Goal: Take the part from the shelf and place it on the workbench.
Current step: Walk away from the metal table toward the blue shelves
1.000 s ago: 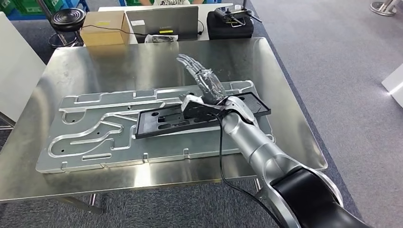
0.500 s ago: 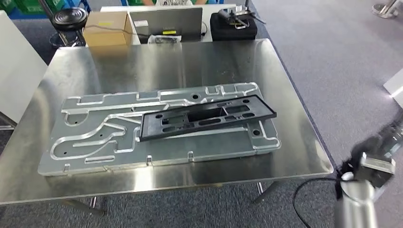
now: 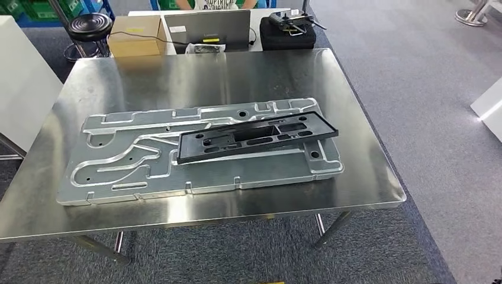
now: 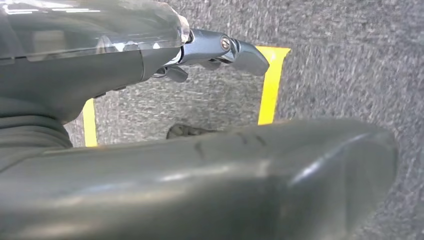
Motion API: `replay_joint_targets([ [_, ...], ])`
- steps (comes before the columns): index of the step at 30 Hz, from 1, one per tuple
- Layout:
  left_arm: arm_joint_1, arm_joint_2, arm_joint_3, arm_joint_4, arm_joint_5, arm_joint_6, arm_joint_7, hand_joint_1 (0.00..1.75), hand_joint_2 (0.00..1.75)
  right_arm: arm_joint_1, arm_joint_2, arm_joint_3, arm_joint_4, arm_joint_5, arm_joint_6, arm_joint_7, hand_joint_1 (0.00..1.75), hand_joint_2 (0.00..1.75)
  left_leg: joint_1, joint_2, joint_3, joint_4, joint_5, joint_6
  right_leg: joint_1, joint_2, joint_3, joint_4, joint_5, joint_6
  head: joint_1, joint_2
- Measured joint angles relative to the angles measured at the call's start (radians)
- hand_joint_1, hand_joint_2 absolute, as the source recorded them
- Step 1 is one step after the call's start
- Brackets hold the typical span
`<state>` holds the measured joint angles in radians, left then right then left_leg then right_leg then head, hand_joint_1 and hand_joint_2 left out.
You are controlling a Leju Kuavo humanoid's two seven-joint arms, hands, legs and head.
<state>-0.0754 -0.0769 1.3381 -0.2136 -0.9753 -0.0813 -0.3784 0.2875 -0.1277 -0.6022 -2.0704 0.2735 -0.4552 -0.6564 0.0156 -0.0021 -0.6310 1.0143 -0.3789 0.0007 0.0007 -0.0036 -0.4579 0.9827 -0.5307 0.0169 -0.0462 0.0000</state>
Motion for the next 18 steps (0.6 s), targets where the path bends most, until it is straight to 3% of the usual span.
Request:
replay_joint_targets([
  [2,0.0,0.0,0.003,0.0,-0.001,0.0,0.001,0.0,0.0,-0.001,0.009,-0.03,0.0,0.002,0.019,0.0,0.0,0.0,0.0,0.0,-0.005,0.003,-0.004,-0.012,-0.004,-0.002,-0.013,-0.009,0.02,-0.017,0.0,0.0],
  [3,0.001,0.001,0.004,0.0,-0.001,0.0,0.001,0.0,0.0,-0.001,0.014,-0.04,0.001,0.003,0.023,0.0,0.0,0.0,-0.001,0.0,-0.013,0.023,-0.033,-0.015,-0.007,-0.003,-0.023,-0.014,0.034,-0.024,0.0,0.0],
  [6,0.001,0.001,0.005,0.0,-0.003,-0.001,0.001,0.0,0.0,-0.003,0.027,-0.063,0.01,0.01,0.036,0.0,0.0,0.0,-0.002,0.0,-0.049,0.182,-0.186,-0.019,-0.005,-0.006,-0.066,-0.017,0.071,-0.036,0.0,0.0],
  [7,0.001,0.001,0.007,0.0,-0.004,-0.002,0.001,0.0,0.0,-0.004,0.033,-0.073,0.019,0.013,0.045,0.0,0.0,0.0,-0.002,0.0,-0.053,0.237,-0.211,-0.02,-0.003,-0.006,-0.082,-0.015,0.083,-0.037,0.0,0.0],
  [8,0.0,0.001,0.01,0.0,-0.005,-0.003,0.001,0.0,0.0,-0.007,0.039,-0.086,0.031,0.018,0.056,0.0,0.0,0.0,-0.002,0.0,-0.044,0.267,-0.21,-0.019,-0.001,-0.006,-0.098,-0.013,0.094,-0.037,0.0,0.0],
  [9,0.0,0.001,0.013,0.0,-0.008,-0.002,0.001,0.0,0.0,-0.009,0.047,-0.099,0.044,0.024,0.068,0.0,0.0,0.0,-0.003,0.0,-0.02,0.265,-0.188,-0.016,0.001,-0.007,-0.115,-0.009,0.104,-0.036,0.0,0.0],
  [10,-0.001,0.001,0.017,0.0,-0.01,-0.002,0.001,0.0,0.0,-0.014,0.055,-0.113,0.06,0.031,0.08,0.0,0.0,0.0,-0.005,0.0,0.021,0.229,-0.16,-0.011,0.003,-0.007,-0.131,-0.004,0.113,-0.035,0.0,0.0],
  [11,-0.002,0.001,0.02,0.0,-0.012,-0.002,0.001,0.0,0.0,-0.02,0.062,-0.129,0.079,0.043,0.095,0.0,0.0,0.0,-0.008,0.0,0.076,0.162,-0.141,-0.004,0.005,-0.007,-0.144,0.002,0.121,-0.034,0.0,0.0],
  [12,-0.004,0.002,0.022,0.0,-0.015,-0.001,0.002,0.0,0.0,-0.029,0.069,-0.146,0.101,0.058,0.111,0.0,0.0,0.0,-0.011,0.0,0.134,0.082,-0.141,0.003,0.007,-0.007,-0.155,0.008,0.128,-0.031,0.0,0.0],
  [14,-0.008,0.002,0.023,-0.001,-0.019,0.0,0.005,0.0,0.0,-0.054,0.08,-0.196,0.172,0.104,0.147,0.0,0.0,0.0,-0.017,0.0,0.201,-0.027,-0.159,0.012,0.007,-0.009,-0.165,0.013,0.144,-0.021,0.0,0.0],
  [16,-0.01,0.0,0.024,-0.001,-0.023,0.001,0.007,0.0,0.0,-0.083,0.089,-0.256,0.27,0.16,0.165,0.001,0.0,0.0,-0.019,0.0,0.201,-0.048,-0.153,0.02,0.005,-0.01,-0.167,0.008,0.161,-0.007,0.0,0.0],
  [18,-0.008,-0.004,0.025,-0.001,-0.024,0.002,0.008,0.0,0.0,-0.104,0.093,-0.318,0.391,0.219,0.157,0.001,0.0,0.0,-0.016,0.003,0.184,-0.055,-0.129,0.034,0.001,-0.006,-0.18,0.024,0.135,0.007,0.0,0.0],
])
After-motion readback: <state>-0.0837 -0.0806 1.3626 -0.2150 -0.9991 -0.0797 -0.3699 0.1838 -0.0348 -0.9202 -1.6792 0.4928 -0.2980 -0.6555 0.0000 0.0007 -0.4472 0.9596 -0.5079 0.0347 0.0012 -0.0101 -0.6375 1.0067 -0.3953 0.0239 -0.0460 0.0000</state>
